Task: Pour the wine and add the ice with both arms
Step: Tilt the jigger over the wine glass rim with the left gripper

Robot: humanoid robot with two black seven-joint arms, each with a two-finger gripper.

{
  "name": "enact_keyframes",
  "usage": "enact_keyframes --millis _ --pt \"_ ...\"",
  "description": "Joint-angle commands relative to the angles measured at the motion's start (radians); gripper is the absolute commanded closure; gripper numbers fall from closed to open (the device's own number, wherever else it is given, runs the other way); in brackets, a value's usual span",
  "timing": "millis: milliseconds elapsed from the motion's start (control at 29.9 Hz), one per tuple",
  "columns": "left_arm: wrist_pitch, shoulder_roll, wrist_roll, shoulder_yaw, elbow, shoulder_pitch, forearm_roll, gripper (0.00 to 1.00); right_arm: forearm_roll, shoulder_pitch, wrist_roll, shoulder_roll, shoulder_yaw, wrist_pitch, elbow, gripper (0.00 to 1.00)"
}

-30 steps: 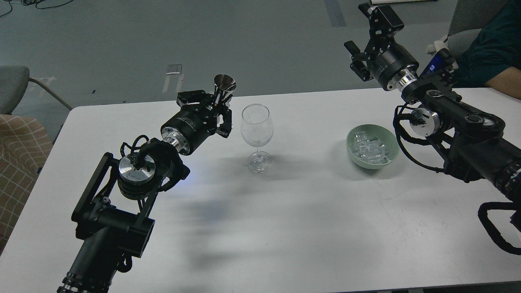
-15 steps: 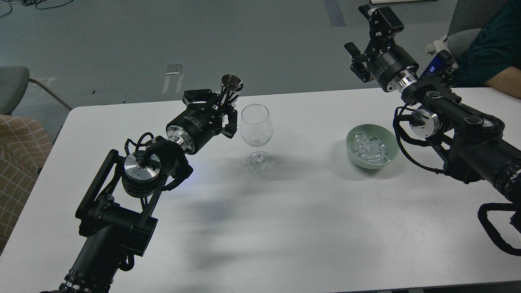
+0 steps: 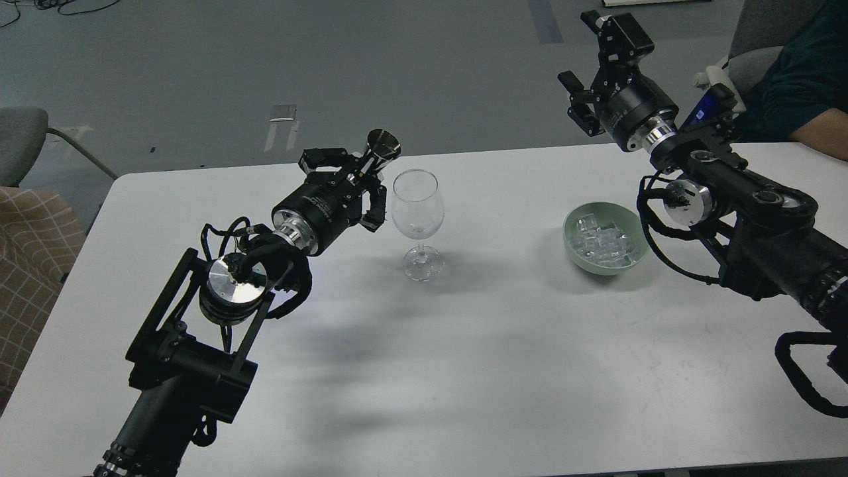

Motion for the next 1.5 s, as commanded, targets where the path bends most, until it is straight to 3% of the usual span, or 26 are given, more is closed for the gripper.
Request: enact_keyframes --millis 0,1470 --pt "-0.011 0.002 -0.002 0.0 0.0 0.0 0.016 1.0 0.0 0.0 0.0 0.002 0.0 -0.005 0.0 0.0" --pt "-0.011 0.009 -0.019 0.003 0.0 0.0 0.214 1.0 0.0 -0.002 0.001 0.006 0.0 -0.006 0.0 0.0"
